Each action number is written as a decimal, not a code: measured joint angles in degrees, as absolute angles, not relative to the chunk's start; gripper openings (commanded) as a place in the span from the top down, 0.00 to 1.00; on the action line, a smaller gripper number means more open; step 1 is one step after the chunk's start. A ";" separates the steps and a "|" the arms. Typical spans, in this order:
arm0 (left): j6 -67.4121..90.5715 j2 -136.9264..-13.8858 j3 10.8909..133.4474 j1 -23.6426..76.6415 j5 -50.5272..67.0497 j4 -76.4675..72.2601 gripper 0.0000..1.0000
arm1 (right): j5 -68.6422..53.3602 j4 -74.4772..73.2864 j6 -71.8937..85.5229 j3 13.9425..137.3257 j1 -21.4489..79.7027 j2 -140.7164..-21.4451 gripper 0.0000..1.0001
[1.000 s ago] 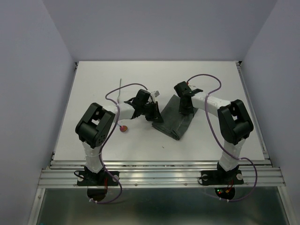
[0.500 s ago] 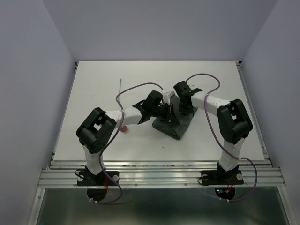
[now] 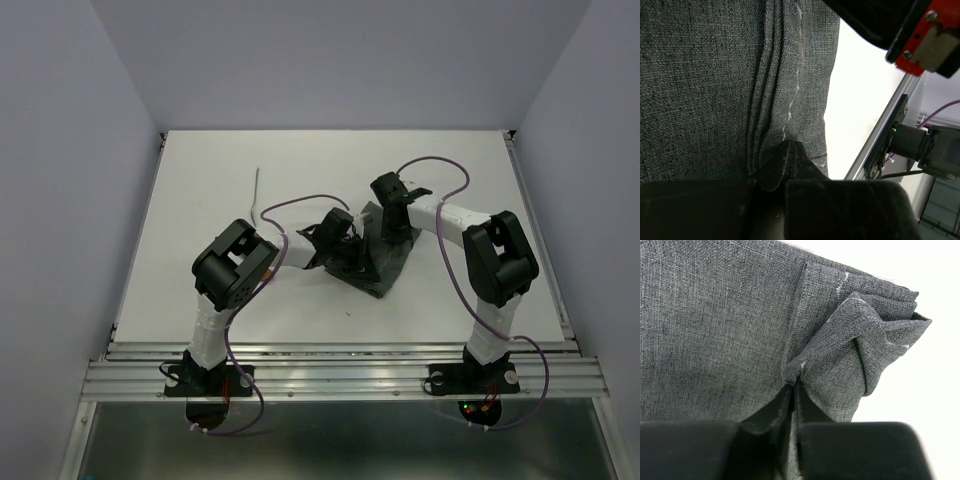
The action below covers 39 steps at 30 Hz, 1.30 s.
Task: Fold the napkin into a case and place the utensils inside
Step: Smooth out the 2/3-rectangle-folded napkin at the center of the board.
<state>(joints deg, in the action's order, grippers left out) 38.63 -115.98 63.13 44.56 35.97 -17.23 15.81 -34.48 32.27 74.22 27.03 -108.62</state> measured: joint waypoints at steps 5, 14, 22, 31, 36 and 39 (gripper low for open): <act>38.68 -115.98 62.04 44.56 35.86 -18.87 1.00 | 14.70 -34.54 31.99 74.32 27.00 -108.44 0.60; 39.05 -115.77 60.49 44.51 35.99 -21.56 1.00 | 10.31 -35.09 30.74 74.30 23.24 -99.44 0.51; 39.07 -115.74 60.45 44.49 36.03 -21.65 1.00 | 6.83 -29.06 32.40 68.01 9.47 -93.54 0.92; 39.05 -115.74 60.45 44.40 36.21 -21.61 1.00 | 3.20 -26.89 33.45 66.54 7.31 -100.33 0.99; 39.05 -115.74 60.45 44.40 36.25 -21.61 1.00 | 1.87 -25.69 33.93 67.02 7.57 -103.00 0.99; 39.03 -115.74 60.45 44.40 36.34 -21.58 1.00 | 0.25 -25.06 34.33 67.02 7.57 -103.31 0.99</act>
<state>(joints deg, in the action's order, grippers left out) 39.03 -115.74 60.45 44.40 36.34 -21.58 0.25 -25.06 34.33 67.02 7.57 -103.31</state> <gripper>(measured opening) 0.022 0.018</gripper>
